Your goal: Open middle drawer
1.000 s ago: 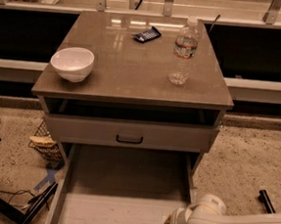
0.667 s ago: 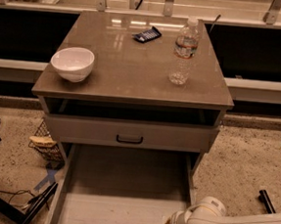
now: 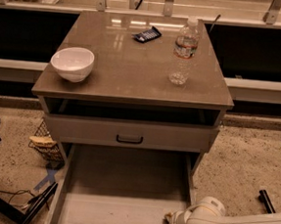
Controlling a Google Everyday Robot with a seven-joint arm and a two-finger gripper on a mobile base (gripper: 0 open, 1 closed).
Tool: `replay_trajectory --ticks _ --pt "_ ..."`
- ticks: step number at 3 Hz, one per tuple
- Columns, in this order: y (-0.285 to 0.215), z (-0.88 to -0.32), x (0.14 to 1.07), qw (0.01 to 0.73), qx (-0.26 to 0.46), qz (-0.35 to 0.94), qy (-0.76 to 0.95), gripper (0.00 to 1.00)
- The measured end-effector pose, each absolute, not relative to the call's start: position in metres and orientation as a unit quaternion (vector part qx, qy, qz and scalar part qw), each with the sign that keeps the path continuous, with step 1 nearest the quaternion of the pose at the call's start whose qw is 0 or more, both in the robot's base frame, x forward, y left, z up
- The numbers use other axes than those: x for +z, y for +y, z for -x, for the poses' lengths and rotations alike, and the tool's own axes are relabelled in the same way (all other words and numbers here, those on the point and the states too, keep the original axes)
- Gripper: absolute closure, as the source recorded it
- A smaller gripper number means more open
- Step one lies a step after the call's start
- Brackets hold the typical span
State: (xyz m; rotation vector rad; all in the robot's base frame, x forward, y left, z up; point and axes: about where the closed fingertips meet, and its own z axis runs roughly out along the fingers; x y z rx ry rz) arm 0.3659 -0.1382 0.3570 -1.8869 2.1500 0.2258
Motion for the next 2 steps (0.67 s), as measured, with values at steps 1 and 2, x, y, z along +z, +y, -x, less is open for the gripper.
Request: replay_trajectory --ticks 1,2 --pt "-0.1380 -0.3660 0.3569 0.136 0.078 0.652 0.742 0.00" --pt "-0.1380 -0.3660 0.3569 0.136 0.078 0.652 0.742 0.00"
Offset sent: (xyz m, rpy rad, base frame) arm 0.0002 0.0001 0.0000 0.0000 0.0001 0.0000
